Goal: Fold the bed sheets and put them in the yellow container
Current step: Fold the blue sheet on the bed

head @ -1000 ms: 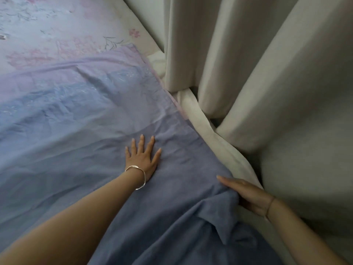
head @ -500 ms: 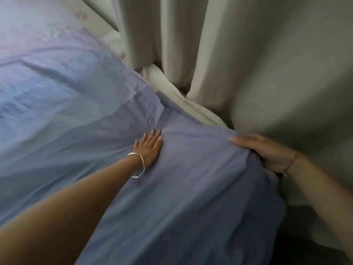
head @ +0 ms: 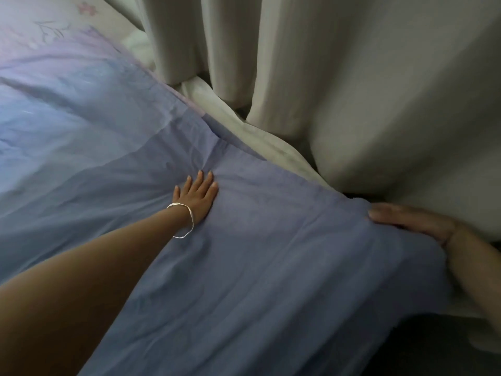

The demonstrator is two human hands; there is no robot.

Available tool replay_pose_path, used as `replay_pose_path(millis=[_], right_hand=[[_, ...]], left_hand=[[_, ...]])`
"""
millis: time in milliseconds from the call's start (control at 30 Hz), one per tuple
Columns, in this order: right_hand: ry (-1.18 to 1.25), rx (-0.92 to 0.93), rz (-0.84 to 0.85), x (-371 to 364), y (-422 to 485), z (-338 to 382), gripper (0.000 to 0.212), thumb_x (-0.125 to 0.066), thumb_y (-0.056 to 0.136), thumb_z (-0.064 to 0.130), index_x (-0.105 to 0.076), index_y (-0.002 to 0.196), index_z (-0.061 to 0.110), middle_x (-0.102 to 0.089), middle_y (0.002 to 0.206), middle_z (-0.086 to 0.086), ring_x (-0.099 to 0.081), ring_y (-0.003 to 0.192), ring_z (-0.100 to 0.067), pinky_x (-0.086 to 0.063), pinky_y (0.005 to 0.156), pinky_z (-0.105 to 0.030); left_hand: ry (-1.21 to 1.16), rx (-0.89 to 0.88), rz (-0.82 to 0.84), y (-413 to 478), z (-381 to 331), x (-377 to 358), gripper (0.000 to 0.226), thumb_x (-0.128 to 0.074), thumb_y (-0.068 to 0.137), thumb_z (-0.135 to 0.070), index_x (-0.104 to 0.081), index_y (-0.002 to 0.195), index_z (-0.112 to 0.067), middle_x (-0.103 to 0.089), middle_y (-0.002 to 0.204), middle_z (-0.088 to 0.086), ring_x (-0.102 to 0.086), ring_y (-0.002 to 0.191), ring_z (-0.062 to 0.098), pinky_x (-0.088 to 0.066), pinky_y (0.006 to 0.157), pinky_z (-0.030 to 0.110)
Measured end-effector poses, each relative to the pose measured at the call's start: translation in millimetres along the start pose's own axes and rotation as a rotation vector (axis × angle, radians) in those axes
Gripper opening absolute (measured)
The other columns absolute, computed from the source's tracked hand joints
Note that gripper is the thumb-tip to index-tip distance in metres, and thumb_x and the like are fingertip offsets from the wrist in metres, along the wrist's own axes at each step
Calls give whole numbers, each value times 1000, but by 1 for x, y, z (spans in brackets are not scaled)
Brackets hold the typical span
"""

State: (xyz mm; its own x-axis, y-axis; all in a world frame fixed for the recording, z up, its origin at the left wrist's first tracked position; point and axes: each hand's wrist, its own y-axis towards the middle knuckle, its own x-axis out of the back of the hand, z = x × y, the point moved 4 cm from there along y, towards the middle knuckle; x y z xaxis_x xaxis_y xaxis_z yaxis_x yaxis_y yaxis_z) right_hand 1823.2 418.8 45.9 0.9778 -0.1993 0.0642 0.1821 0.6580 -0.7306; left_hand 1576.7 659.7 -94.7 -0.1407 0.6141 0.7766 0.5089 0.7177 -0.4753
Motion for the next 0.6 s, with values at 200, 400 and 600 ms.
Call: replay_pose_path(millis=[200,400,600], right_hand=[[-117,-222,140,-14,-6,-48,65,-84,39,60,-77,89,20,-75,95,1,-70,85,-10,-53,64,-17],[-144,-116,9,16,-8,-66,44,-74,66,38,-69,101,13,-73,101,-4,-68,94,-16,-49,82,-28],[47,-7,-46,37,-14,-104,85,-89,37,55,-66,107,14,-71,107,-1,-67,98,-11,-49,80,-25]], left_hand=[[-73,-108,-122,-31,-38,-6,50,-13,100,-47,-3,148,-37,1,158,-8,4,146,23,5,116,42],[215,-236,-134,-68,-70,-69,68,8,81,-67,11,145,-43,10,157,-12,17,144,21,18,112,47],[249,-189,-131,-64,-73,-72,55,-12,96,-52,9,146,-41,10,157,-11,17,144,21,14,114,49]])
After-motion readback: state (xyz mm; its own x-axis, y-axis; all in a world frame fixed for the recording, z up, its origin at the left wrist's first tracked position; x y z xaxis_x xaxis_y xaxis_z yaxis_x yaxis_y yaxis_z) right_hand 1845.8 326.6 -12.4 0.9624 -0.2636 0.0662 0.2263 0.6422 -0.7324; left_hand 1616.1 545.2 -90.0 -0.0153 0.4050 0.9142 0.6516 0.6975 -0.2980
